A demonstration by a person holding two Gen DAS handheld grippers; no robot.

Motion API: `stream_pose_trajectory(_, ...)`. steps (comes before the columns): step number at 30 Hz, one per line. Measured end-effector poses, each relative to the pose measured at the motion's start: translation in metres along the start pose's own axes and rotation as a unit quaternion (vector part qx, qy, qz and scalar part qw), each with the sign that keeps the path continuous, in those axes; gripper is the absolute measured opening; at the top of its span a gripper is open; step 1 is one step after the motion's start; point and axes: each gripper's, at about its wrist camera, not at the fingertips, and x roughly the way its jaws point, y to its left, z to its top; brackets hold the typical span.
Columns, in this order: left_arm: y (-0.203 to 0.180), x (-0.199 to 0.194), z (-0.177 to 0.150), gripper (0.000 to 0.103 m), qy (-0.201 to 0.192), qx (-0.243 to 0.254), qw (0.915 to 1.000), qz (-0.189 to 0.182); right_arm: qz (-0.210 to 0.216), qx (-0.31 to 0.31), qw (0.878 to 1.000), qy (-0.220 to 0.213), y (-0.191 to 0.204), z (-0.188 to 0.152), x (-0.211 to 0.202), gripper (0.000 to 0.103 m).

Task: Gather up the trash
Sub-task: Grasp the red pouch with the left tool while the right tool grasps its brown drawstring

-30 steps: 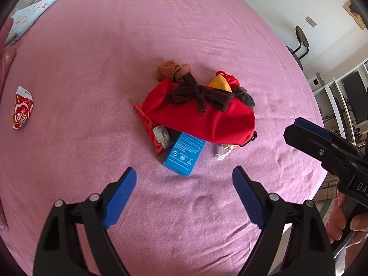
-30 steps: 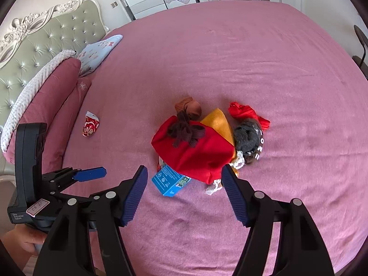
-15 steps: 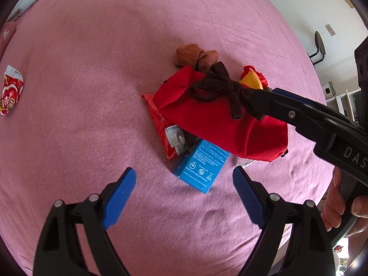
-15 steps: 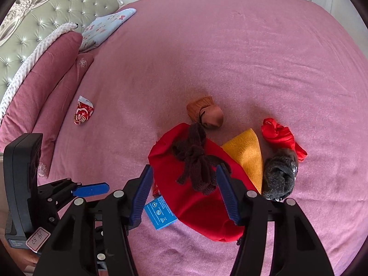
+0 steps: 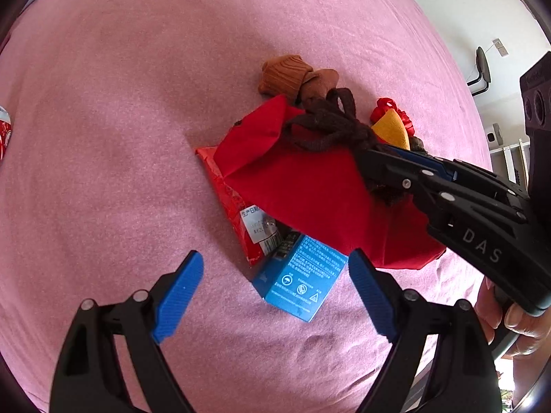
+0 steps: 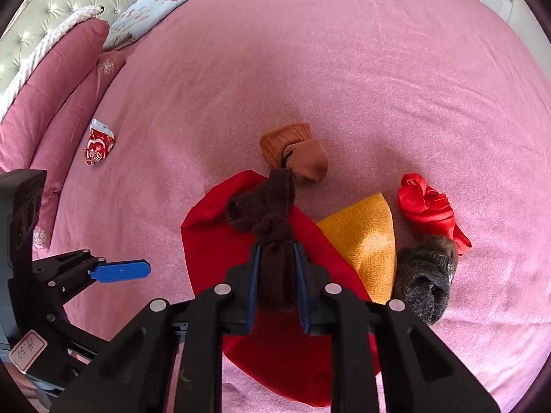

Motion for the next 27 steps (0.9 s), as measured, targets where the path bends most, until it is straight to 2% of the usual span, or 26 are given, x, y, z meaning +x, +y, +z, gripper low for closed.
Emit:
stream_pose_trajectory(3, -0.002, 0.005, 0.003, 0.085, 0.006, -0.002, 0.9999, -0.011, 0.018, 0.012, 1.000, -0.015, -0.004, -0.001, -0.011, 0.017)
stream_pose_trajectory(7, 0.001, 0.014, 0.008, 0.085, 0.015, -0.033, 0.9978, -0.055, 0.041, 0.040, 0.998, -0.029, -0.016, -0.005, -0.027, 0.017)
stream_pose_trajectory(9, 0.003, 0.018, 0.011, 0.085, 0.018, -0.054, 0.9949, -0.083, 0.047, 0.052, 0.997, -0.034, -0.021, -0.008, -0.031, 0.017)
stream_pose_trajectory(14, 0.001, 0.029, 0.020, 0.081, 0.025, -0.090, 0.9885, -0.119, 0.043, 0.068, 0.996, -0.043, -0.033, -0.013, -0.038, 0.017)
stream_pose_trajectory(16, -0.003, 0.032, 0.023, 0.071, 0.030, -0.095, 0.9866, -0.129, 0.045, 0.076, 0.995, -0.047, -0.036, -0.014, -0.039, 0.017)
stream_pose_trajectory(20, -0.010, 0.035, 0.029, 0.063, 0.033, -0.102, 0.9859, -0.129, 0.045, 0.078, 0.995, -0.050, -0.037, -0.018, -0.042, 0.017)
stream_pose_trajectory(22, -0.010, 0.038, 0.031, 0.055, 0.033, -0.112, 0.9838, -0.136, 0.045, 0.075, 0.995, -0.053, -0.037, -0.019, -0.044, 0.017)
stream_pose_trajectory(27, -0.017, 0.037, 0.035, 0.038, 0.021, -0.106, 0.9853, -0.132, 0.046, 0.081, 0.994, -0.059, -0.044, -0.024, -0.049, 0.018)
